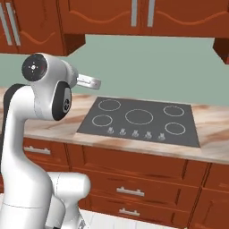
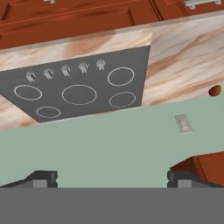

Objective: Close all open cabinet doors.

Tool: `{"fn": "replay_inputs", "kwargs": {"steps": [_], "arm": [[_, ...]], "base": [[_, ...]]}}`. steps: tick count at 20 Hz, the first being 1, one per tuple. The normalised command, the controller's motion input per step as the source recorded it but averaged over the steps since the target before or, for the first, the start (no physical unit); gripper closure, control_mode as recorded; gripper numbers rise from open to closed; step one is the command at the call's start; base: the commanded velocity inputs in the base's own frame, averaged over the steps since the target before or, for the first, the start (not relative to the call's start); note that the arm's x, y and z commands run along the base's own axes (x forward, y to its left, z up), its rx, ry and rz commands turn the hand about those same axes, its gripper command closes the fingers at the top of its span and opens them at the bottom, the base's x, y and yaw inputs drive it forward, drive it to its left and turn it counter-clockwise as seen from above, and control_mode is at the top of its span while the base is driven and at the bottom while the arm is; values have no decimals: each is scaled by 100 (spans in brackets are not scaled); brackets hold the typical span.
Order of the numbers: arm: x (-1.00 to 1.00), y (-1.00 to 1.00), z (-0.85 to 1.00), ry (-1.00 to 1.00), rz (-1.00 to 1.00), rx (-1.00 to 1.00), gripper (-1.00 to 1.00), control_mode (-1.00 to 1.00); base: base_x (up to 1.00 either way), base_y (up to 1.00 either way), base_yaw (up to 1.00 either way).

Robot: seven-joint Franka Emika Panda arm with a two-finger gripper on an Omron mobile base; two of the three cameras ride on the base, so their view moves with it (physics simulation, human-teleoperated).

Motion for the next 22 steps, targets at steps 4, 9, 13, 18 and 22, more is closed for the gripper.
{"fn": "replay_inputs", "kwargs": {"steps": [4,9,13,18,22], "arm": [[0,0,0,0,0,0,-100,100],[0,0,0,0,0,0,-100,100],[0,0,0,0,0,0,-100,100],[0,0,0,0,0,0,-100,100],[0,0,0,0,0,0,-100,100]], "base": [[-30,-70,-1],[-32,-65,-1],[-37,-64,-2],[-47,-60,-2],[-74,-60,-4]]}}
